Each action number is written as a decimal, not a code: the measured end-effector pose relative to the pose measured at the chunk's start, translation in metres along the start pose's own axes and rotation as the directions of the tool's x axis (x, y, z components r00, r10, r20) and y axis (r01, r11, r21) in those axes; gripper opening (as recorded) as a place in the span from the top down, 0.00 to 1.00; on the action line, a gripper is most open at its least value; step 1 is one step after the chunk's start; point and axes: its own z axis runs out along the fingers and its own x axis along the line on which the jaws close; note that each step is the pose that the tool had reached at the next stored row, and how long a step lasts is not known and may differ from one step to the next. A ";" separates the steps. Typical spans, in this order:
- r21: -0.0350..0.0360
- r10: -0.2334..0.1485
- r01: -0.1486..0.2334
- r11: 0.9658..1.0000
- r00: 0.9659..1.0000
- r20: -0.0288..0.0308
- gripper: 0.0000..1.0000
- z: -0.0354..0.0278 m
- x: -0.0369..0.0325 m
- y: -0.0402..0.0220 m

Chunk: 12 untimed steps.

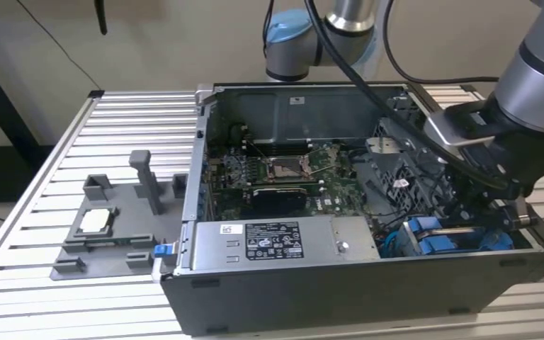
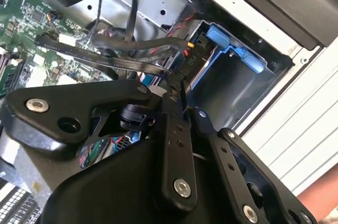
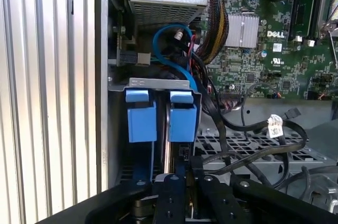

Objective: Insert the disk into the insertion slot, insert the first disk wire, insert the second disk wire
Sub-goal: 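Insert the second disk wire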

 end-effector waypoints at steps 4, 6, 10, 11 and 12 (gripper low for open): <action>0.000 0.000 0.000 1.000 1.000 0.000 0.76 -0.0002 0.0005 0.0001; 0.000 0.000 0.000 1.000 1.000 0.000 0.76 -0.0003 0.0006 0.0001; 0.000 0.000 0.000 1.000 1.000 0.000 0.76 -0.0018 0.0004 -0.0001; 0.000 0.000 0.000 1.000 1.000 0.000 0.76 -0.0018 0.0004 -0.0001; 0.000 0.000 0.000 1.000 1.000 0.000 0.76 -0.0018 0.0004 -0.0001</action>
